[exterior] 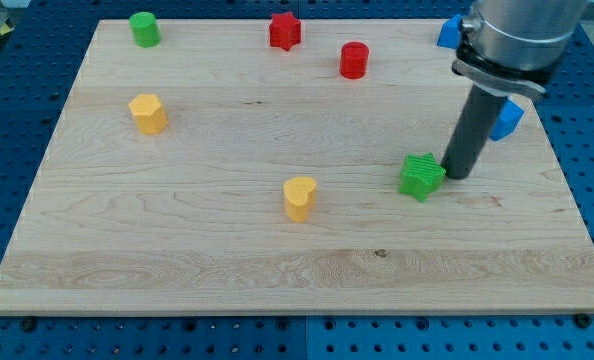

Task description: Move green star to the yellow hexagon

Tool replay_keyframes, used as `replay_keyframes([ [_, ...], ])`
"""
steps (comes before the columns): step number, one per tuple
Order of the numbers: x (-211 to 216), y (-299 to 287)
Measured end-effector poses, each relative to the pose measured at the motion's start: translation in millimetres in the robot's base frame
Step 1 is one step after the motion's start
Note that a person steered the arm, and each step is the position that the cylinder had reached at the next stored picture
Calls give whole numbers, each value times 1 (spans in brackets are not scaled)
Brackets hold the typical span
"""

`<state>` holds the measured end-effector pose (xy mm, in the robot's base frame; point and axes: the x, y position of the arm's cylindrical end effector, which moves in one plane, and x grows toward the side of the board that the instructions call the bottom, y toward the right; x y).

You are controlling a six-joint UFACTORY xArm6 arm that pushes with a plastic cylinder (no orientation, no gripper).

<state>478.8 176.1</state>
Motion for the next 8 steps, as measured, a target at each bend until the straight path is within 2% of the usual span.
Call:
replay_keyframes([
  [1, 8, -12],
  [3, 10, -87],
  [5, 12, -99],
  [8, 12, -153],
])
